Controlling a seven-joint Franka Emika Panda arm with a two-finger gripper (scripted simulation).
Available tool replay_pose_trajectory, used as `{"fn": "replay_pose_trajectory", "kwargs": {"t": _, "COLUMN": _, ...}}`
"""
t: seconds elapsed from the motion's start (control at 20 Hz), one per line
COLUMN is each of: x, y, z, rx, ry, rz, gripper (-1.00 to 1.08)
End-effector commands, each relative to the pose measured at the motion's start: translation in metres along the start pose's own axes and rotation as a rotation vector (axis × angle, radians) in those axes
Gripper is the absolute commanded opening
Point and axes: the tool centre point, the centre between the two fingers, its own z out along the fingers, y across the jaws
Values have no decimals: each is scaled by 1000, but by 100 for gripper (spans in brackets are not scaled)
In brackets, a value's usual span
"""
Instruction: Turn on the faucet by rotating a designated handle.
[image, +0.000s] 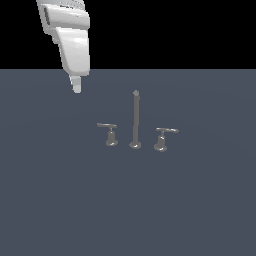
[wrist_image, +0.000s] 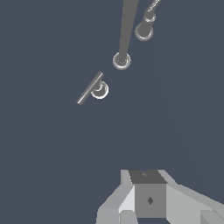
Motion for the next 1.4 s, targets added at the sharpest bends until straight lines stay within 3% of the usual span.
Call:
{"fn": "replay_pose_trajectory", "kwargs": {"t": 0.0, "x": 4, "y": -9, "z": 11, "rx": 0, "ry": 0, "rz": 45, "gripper": -100}}
{"fn": "replay_pose_trajectory", "kwargs": {"t": 0.55, "x": 32, "y": -50, "z": 63, "rx": -7, "ry": 4, "rz": 260, "gripper": -100}}
{"fn": "replay_pose_trajectory", "kwargs": {"t": 1.35, "x": 94, "y": -99, "z": 144, "rx": -17, "ry": 10, "rz": 600, "gripper": -100}}
